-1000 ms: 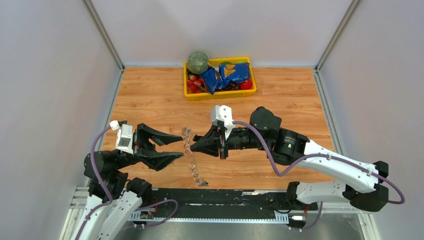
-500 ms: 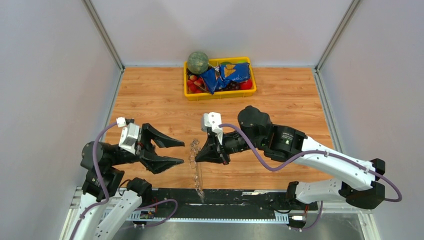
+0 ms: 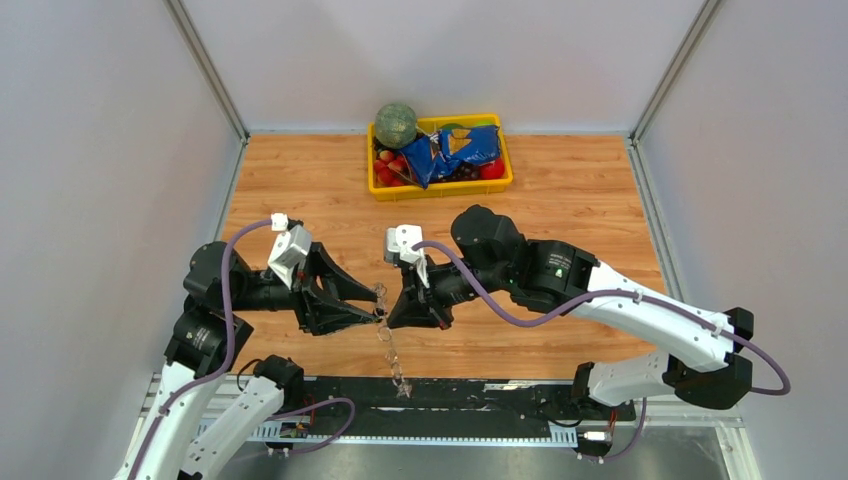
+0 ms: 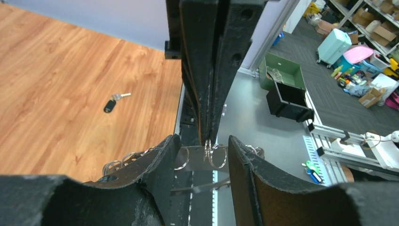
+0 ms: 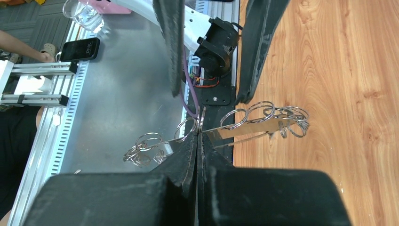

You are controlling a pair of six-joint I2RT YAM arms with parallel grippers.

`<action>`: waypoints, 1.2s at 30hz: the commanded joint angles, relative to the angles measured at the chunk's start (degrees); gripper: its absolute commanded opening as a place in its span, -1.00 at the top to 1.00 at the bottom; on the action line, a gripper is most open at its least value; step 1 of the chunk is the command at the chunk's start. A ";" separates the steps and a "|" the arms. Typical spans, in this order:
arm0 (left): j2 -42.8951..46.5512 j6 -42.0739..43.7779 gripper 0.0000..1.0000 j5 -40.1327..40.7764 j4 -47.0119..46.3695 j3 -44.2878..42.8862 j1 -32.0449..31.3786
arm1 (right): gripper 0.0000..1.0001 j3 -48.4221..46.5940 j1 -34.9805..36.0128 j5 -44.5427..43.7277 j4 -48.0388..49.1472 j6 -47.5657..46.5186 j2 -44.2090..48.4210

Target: Put the keys on the keyring

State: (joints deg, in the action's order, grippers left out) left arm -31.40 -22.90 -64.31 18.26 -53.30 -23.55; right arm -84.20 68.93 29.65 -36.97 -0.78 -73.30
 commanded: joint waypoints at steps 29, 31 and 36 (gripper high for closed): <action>-2.97 7.41 0.98 1.32 10.04 -3.12 -3.09 | 1.00 -10.72 -1.25 -4.30 -3.86 0.44 -4.73; -2.86 7.87 0.99 1.49 10.26 -3.27 -3.27 | 1.00 -10.84 -1.25 -4.46 -3.75 1.59 -4.54; -2.51 8.78 0.99 3.37 10.36 -3.78 -3.30 | 0.99 -10.41 -1.29 -5.22 -3.15 2.13 -3.71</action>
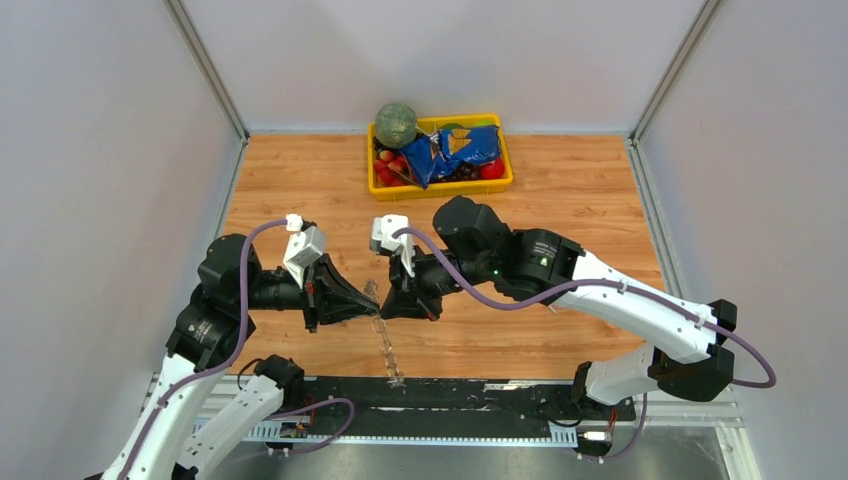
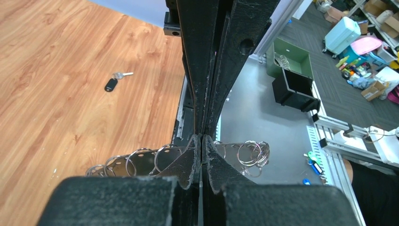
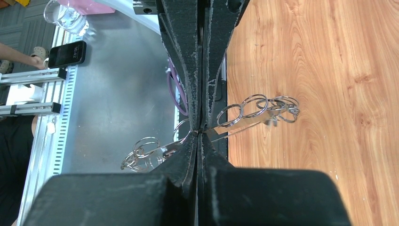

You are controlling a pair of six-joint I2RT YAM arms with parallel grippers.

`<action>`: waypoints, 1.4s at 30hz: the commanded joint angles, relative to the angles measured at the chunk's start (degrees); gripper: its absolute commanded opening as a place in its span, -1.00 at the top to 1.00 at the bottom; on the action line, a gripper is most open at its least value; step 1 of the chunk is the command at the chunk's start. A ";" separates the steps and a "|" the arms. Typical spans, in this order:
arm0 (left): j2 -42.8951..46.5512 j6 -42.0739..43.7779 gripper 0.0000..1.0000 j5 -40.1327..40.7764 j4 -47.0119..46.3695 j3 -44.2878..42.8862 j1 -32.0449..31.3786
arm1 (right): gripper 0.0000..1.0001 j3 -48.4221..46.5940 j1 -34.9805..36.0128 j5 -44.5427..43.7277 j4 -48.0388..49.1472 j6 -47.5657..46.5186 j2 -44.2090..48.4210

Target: Put the keys on the keyring

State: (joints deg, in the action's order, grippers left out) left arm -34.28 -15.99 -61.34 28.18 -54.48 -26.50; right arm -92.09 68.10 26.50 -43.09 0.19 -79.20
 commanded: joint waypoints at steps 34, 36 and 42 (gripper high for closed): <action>6.23 -34.60 0.99 21.47 -79.05 20.94 -0.57 | 0.12 17.56 1.71 -11.06 35.47 -9.44 18.47; 5.96 -33.99 0.99 21.02 -77.97 20.60 -0.57 | 0.08 16.54 1.69 -10.49 34.77 -8.13 18.54; 6.44 -28.15 0.99 21.34 -66.45 18.29 -0.52 | 0.02 12.84 1.69 -12.59 29.60 -2.50 18.67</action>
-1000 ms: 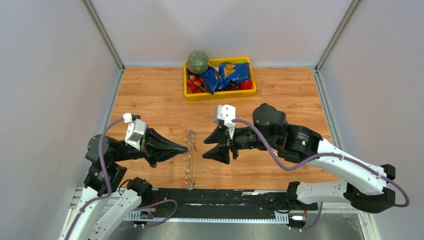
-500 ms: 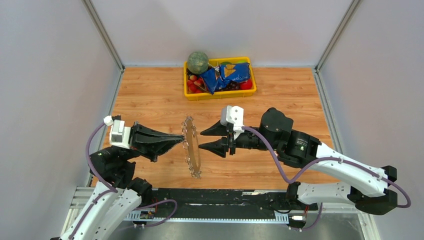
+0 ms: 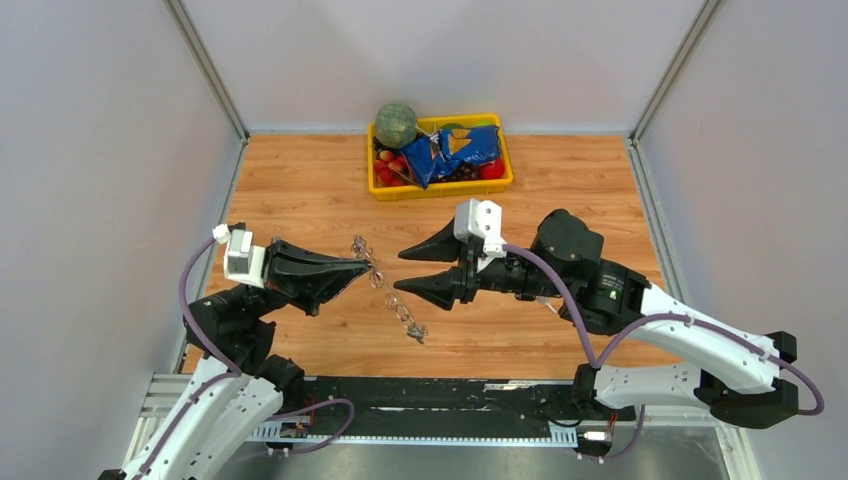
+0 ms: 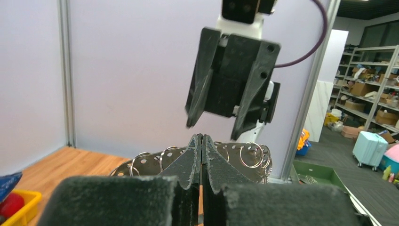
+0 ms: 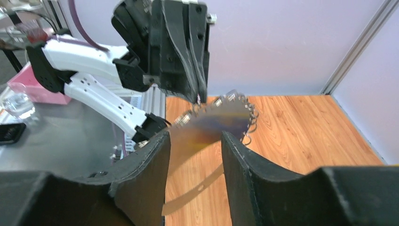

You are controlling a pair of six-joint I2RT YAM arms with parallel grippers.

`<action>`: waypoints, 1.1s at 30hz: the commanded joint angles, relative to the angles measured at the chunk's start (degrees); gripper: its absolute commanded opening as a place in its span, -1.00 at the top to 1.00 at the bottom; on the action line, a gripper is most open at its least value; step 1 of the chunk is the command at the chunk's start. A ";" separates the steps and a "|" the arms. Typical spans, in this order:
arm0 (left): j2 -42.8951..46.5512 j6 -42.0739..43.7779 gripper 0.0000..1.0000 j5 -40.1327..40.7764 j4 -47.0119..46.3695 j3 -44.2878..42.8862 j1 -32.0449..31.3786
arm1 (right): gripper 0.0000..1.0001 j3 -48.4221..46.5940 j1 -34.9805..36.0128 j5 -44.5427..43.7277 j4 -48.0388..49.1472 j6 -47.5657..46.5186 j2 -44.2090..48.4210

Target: Put the keys on the keyring

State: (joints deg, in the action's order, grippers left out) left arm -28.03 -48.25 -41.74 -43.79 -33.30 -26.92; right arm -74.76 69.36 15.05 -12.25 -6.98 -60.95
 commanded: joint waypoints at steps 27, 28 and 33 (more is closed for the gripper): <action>-3.46 15.34 0.99 9.79 38.48 -12.24 -0.14 | 0.02 -5.76 0.50 -14.99 -12.20 14.40 -8.50; -3.44 15.54 0.99 9.89 38.86 -12.36 -0.15 | 0.02 -5.82 0.50 -16.54 -12.64 14.34 -8.80; -3.64 15.87 0.99 9.77 39.97 -13.40 -0.08 | 0.04 -5.92 0.80 -19.75 -13.78 13.22 -9.91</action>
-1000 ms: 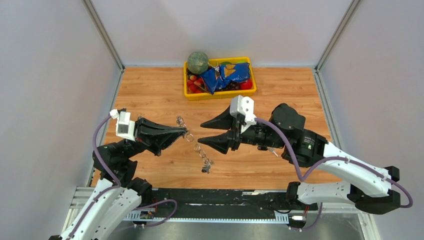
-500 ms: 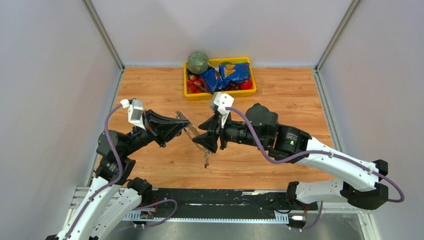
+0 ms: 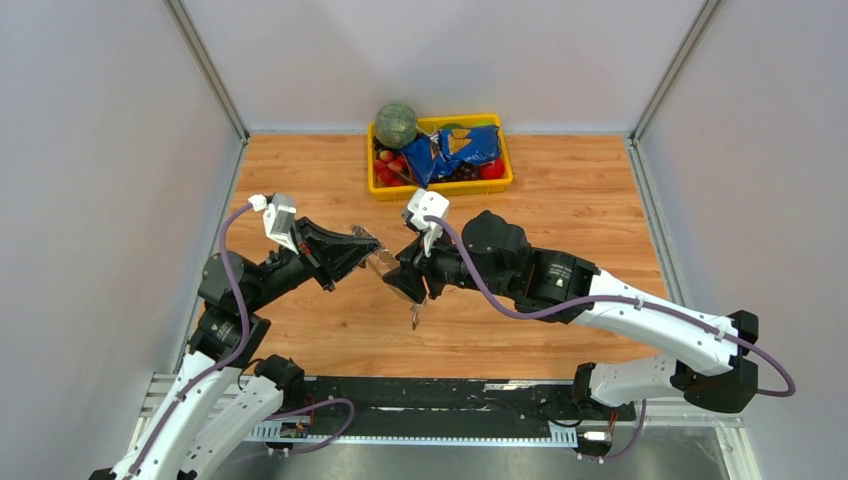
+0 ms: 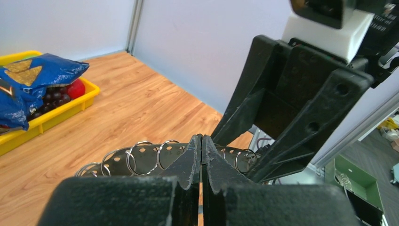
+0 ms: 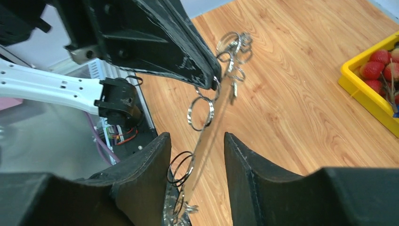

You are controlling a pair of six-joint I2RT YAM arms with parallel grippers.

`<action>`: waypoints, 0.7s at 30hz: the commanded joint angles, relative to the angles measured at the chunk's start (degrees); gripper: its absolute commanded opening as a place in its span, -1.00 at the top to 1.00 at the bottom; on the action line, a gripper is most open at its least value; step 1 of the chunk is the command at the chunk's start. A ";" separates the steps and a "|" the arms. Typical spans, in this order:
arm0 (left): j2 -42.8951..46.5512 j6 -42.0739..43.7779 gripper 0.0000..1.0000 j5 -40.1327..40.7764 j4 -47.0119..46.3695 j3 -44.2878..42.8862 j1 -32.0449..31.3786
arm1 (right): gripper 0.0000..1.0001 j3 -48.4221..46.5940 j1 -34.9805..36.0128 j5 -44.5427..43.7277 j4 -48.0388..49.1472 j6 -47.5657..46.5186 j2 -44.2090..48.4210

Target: Put the keys on the keyring

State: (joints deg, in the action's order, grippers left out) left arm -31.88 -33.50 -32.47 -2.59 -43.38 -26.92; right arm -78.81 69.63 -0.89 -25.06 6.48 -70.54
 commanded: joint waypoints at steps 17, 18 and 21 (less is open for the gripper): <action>-1.20 0.76 0.99 0.63 -0.23 -3.94 -0.10 | 1.00 -3.69 6.35 -14.78 -1.46 -5.75 -2.38; -1.27 0.69 0.99 0.54 -0.27 -3.97 -0.10 | 1.00 -3.91 6.80 -15.55 -1.35 -6.02 -2.52; -1.91 0.60 0.99 0.30 0.01 -4.29 -0.09 | 1.00 -4.62 7.88 -17.01 -1.36 -6.18 -2.67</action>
State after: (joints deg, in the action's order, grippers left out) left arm -32.75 -32.29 -32.03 0.10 -45.23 -26.92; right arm -79.92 75.13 -15.81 -28.38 2.20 -72.93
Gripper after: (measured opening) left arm 0.009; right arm 0.058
